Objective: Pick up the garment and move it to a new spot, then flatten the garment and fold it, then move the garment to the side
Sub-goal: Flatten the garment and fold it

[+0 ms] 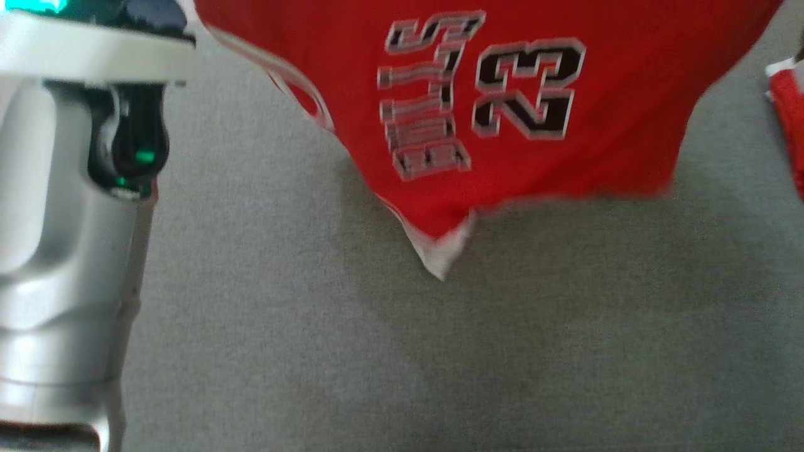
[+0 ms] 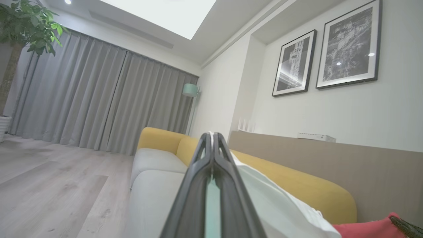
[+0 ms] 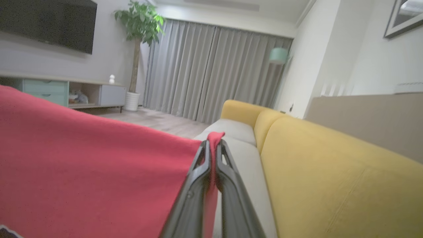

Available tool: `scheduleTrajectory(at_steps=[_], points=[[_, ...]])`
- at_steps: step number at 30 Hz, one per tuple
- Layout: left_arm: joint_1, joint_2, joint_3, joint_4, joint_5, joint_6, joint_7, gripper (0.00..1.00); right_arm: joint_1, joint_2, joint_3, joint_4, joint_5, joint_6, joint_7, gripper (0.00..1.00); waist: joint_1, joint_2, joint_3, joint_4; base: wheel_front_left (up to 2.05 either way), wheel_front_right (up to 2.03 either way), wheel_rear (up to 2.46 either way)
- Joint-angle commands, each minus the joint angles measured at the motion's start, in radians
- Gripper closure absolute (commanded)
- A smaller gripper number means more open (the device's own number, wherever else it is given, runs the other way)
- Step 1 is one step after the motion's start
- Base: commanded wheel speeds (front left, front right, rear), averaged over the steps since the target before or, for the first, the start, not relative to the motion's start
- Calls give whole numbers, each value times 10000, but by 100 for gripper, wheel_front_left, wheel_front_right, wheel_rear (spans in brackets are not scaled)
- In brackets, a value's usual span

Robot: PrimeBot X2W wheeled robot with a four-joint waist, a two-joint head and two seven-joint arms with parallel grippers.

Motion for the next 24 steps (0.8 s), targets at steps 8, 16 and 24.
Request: scheduleTrajectory(at_steps=[8,16,24], points=[[-1421,314,361,-448,270,-7,-284,100,365,-441,-1706,-1894,-321,-7,-128,100,-1,0,-1082,-189,0,0,0],[-2350,232,838,-1859,-53,486,-17,100,623,-855,-2956,-3675,-402,-7,550,100,-1,0,-1534,-249,0,0,0],[-3660,214,931,-662,-523,757,950,100,-253,-61,-2790,-3595,-775,-7,1617,100,-1,0,-845,-371,0,0,0]])
